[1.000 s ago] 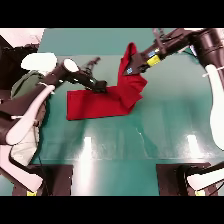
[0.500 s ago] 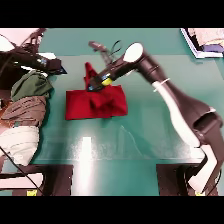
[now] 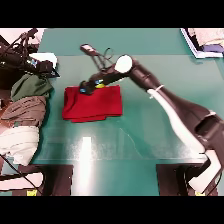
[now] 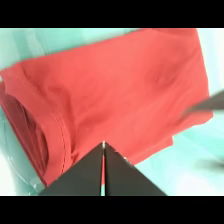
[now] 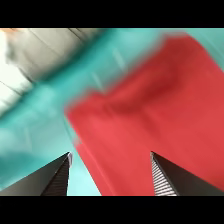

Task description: Fold the shirts.

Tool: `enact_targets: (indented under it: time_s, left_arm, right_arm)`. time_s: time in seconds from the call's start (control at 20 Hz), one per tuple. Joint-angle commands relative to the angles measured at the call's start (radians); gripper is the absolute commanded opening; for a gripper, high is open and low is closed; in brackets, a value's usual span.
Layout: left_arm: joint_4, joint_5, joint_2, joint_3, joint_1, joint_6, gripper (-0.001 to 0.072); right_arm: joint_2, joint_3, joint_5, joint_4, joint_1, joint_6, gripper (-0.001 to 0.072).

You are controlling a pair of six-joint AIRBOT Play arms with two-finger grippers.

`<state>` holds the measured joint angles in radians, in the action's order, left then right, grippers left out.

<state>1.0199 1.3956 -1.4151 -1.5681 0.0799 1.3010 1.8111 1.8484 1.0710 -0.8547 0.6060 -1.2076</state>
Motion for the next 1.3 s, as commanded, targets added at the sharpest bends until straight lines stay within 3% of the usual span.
enact_targets:
  time_s: [0.0, 0.15, 0.2, 0.25, 0.4, 0.55, 0.8, 0.95, 1.0, 1.15, 1.2, 1.25]
  left_arm:
    - [0.002, 0.023, 0.0, 0.005, 0.002, 0.0, 0.0023]
    - [0.0, 0.01, 0.0, 0.005, 0.002, 0.0, 0.0023]
    - [-0.001, 0.0, 0.0, 0.005, 0.002, 0.0, 0.0023]
    - [-0.002, -0.007, 0.0, 0.005, 0.002, 0.0, 0.0023]
    - [-0.002, -0.029, 0.0, 0.005, 0.002, 0.001, 0.0023]
    - [-0.002, -0.031, 0.0, 0.005, 0.002, 0.0, 0.0023]
    - [-0.002, -0.032, 0.0, 0.005, 0.002, 0.0, 0.0023]
    - [-0.002, -0.025, 0.0, 0.005, 0.002, 0.0, 0.0023]
    - [-0.002, -0.023, 0.0, 0.005, 0.002, 0.0, 0.0023]
    - [-0.002, -0.021, 0.0, 0.005, 0.002, 0.0, 0.0023]
    - [-0.002, -0.016, 0.0, 0.005, 0.002, 0.0, 0.0023]
    - [-0.002, -0.008, 0.0, 0.005, 0.002, 0.001, 0.0023]
  right_arm:
    - [-0.14, -0.234, 0.118, -0.065, -0.145, -0.032, 0.0547]
    - [-0.236, -0.465, 0.061, -0.054, -0.289, -0.088, 0.0564]
    - [-0.248, -0.52, 0.053, -0.052, -0.335, -0.103, 0.0692]
    - [-0.248, -0.554, 0.05, -0.048, -0.365, -0.109, 0.0715]
    - [-0.194, -0.615, 0.032, 0.098, -0.423, -0.103, 0.0707]
    - [-0.096, -0.607, 0.028, 0.286, -0.396, -0.009, 0.0679]
    - [0.05, -0.44, 0.03, 0.333, -0.271, 0.004, 0.064]
    - [0.103, -0.354, 0.024, 0.333, -0.203, 0.004, 0.0547]
    - [0.115, -0.339, 0.024, 0.333, -0.189, 0.004, 0.0545]
    - [0.119, -0.332, -0.004, 0.332, -0.169, 0.035, 0.0103]
    - [0.117, -0.332, -0.002, 0.332, -0.169, 0.058, 0.0021]
    - [0.113, -0.332, 0.001, 0.33, -0.172, 0.066, 0.002]
